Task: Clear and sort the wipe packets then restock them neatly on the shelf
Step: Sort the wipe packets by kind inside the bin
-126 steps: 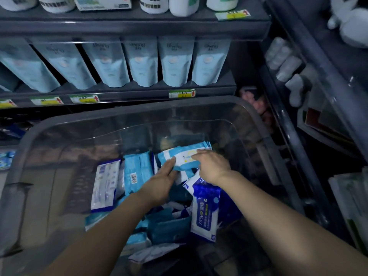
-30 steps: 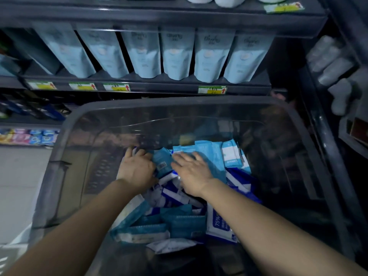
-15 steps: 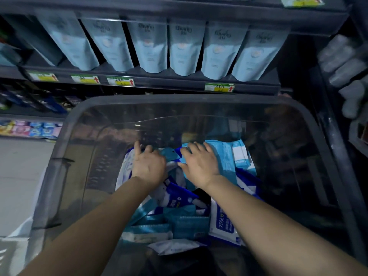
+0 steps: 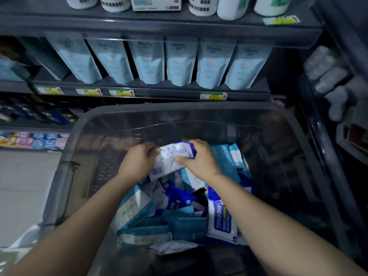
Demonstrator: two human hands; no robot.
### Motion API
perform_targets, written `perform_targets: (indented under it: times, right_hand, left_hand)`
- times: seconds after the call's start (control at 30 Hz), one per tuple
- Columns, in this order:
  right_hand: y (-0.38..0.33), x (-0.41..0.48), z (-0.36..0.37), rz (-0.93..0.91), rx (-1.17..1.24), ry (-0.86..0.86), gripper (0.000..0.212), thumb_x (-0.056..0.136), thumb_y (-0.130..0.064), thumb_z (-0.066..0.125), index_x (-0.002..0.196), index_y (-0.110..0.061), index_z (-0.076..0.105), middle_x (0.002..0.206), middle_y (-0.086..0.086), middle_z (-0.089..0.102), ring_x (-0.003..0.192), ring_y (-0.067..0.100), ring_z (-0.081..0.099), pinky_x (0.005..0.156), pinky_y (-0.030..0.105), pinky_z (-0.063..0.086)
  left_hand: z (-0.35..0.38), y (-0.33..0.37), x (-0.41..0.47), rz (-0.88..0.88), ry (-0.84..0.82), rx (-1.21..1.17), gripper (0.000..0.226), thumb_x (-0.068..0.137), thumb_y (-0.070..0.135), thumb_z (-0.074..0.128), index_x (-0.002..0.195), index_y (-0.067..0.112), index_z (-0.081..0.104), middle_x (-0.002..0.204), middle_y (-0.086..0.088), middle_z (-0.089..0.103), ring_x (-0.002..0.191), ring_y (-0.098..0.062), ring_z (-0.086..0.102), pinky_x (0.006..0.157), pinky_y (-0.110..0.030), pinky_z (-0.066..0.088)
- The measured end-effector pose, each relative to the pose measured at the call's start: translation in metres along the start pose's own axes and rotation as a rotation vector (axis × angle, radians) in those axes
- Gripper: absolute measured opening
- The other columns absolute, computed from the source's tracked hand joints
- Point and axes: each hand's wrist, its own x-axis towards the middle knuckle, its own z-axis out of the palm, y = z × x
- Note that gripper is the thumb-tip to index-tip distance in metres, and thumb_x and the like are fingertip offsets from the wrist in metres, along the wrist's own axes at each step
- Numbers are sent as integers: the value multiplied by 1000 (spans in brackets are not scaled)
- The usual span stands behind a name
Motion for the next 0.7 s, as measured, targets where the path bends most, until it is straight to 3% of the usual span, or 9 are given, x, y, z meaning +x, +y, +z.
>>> perform_targets:
  times: [0.07, 0.13, 0.2, 0.3, 0.37, 0.43, 0.5, 0.57, 0.7]
  right_hand:
    - [-9, -1, -10, 77, 226, -31, 22, 78, -23, 78, 94, -23, 64, 94, -5, 66, 90, 14, 62, 81, 28, 49]
    - [-13, 1, -17, 77, 287, 11, 18, 80, -17, 75, 90, -24, 63, 84, -8, 68, 80, 11, 64, 75, 26, 51]
    - [-14, 2, -25, 101, 339, 124, 14, 82, -14, 73, 90, -21, 63, 83, -5, 69, 76, 11, 63, 74, 27, 51]
    - [-11, 1, -38, 226, 605, 263, 12, 86, -11, 69, 93, -18, 64, 92, 4, 70, 82, 17, 65, 79, 35, 54]
    - [-10, -3, -46, 237, 657, 271, 13, 86, -11, 69, 90, -22, 63, 93, 3, 71, 84, 17, 66, 80, 36, 55]
    - [-8, -8, -56, 196, 603, 288, 15, 86, -12, 69, 87, -25, 63, 92, 0, 71, 86, 17, 67, 82, 37, 56]
    - [-7, -14, -70, 134, 482, 350, 11, 86, -13, 68, 87, -22, 62, 87, -4, 69, 82, 13, 65, 79, 33, 54]
    - [-1, -19, -85, 88, 335, 415, 5, 87, -14, 65, 86, -12, 60, 79, -5, 66, 75, 15, 61, 74, 30, 50]
    - [18, -28, -111, 167, 182, 364, 3, 87, -15, 62, 89, -16, 61, 83, -3, 66, 82, 21, 63, 78, 34, 50]
  left_hand:
    - [0, 7, 1, -61, -3, -265, 26, 95, 21, 54, 71, 15, 57, 68, -8, 62, 66, -20, 54, 63, -31, 40]
    - [0, 20, 0, -128, -28, -514, 21, 94, 19, 59, 73, 14, 60, 66, -5, 63, 61, -15, 53, 60, -29, 43]
    - [-4, 32, -3, -189, -180, -806, 7, 85, 14, 70, 84, 14, 63, 72, -2, 68, 64, -14, 62, 61, -26, 53]
    - [-2, 36, -6, -197, -449, -1101, 51, 62, 4, 84, 108, 12, 63, 99, -5, 73, 87, -21, 70, 74, -29, 59]
    - [5, 38, -7, -201, -426, -1052, 48, 68, -9, 76, 109, 10, 63, 109, -11, 71, 92, -27, 68, 76, -34, 59]
    - [13, 43, -5, -235, -317, -891, 35, 76, -14, 68, 99, 12, 64, 109, -14, 69, 87, -28, 66, 76, -38, 56]
    - [21, 48, -1, -210, -214, -673, 26, 79, -6, 70, 88, 18, 64, 97, -6, 69, 78, -23, 62, 74, -35, 52]
    - [27, 54, 5, -203, -159, -542, 20, 81, 4, 72, 89, 19, 62, 86, 0, 65, 70, -17, 58, 69, -32, 50]
    - [41, 62, 12, -266, -233, -650, 19, 82, 3, 72, 98, 11, 63, 89, -8, 64, 64, -15, 56, 52, -22, 46]
